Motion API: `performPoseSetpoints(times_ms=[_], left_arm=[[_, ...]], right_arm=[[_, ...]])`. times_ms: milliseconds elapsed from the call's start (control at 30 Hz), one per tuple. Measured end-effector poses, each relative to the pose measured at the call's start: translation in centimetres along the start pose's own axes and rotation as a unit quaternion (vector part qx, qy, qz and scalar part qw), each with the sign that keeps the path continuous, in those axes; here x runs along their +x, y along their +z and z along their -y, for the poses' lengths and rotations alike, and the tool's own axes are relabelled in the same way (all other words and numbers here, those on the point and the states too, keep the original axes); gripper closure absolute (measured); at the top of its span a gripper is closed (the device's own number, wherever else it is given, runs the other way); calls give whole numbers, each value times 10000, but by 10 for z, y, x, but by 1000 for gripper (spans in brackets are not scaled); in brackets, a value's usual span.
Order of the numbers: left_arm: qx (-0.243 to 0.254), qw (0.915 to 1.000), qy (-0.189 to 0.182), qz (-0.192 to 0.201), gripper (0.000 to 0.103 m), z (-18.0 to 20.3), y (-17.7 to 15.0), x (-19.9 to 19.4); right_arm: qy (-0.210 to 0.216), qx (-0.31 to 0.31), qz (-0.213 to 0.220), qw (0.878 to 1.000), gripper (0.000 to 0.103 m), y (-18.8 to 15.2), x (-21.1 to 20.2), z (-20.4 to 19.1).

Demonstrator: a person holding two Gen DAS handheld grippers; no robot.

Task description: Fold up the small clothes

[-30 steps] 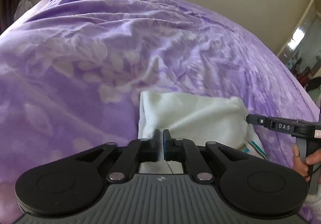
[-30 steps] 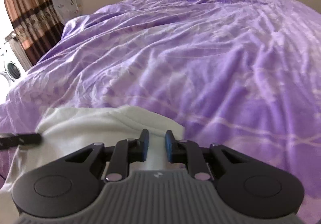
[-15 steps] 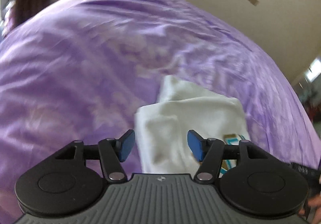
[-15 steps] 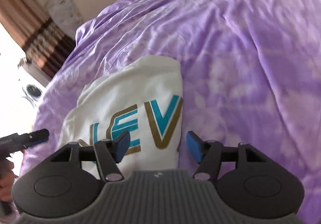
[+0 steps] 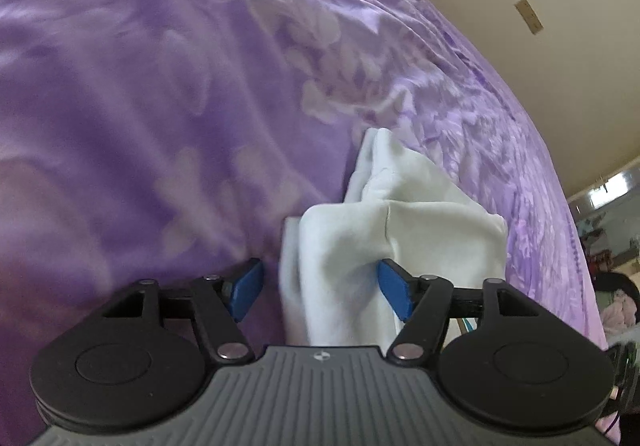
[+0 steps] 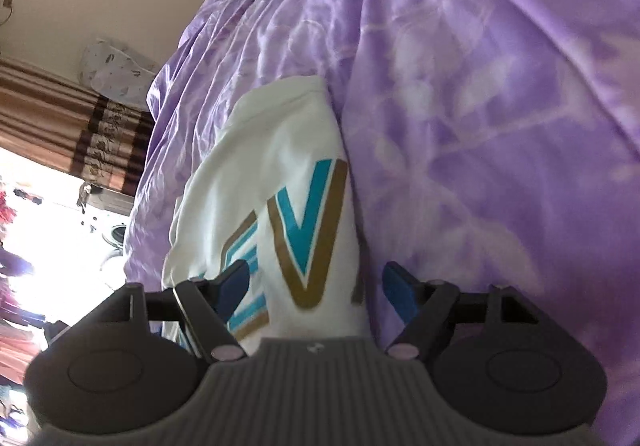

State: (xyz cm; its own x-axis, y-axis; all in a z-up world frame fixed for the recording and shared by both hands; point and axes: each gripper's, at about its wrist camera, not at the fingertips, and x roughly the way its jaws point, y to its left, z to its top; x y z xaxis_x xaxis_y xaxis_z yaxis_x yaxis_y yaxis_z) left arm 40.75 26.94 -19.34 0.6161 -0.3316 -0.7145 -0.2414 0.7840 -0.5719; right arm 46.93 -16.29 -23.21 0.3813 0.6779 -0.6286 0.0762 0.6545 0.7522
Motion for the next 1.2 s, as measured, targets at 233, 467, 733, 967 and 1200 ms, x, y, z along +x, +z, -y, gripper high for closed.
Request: performPoseSetpoints(times_ms=[233,467,733,967,1200], left_arm=[[342,9992,-196,76,31,10,7,11],[482,9984,-281,118,62,15,11,15],[907,9940,-198,572,85,43,4,-21],[1335,9831,-145,1241,86,93,-17,-93],[1804,9686,-142,1704,87,161,-67,-182]], right_arm=[[151,-130,-43,9998,35,25,32,-11],[183,31,24,9998,59,45,44,-7],[90,-568,336,9978,93,40,15,-37],[316,-1340,810,9872,95,18,-54,-96],[645,-1800,1328,9725,96,-21,-155,-127]])
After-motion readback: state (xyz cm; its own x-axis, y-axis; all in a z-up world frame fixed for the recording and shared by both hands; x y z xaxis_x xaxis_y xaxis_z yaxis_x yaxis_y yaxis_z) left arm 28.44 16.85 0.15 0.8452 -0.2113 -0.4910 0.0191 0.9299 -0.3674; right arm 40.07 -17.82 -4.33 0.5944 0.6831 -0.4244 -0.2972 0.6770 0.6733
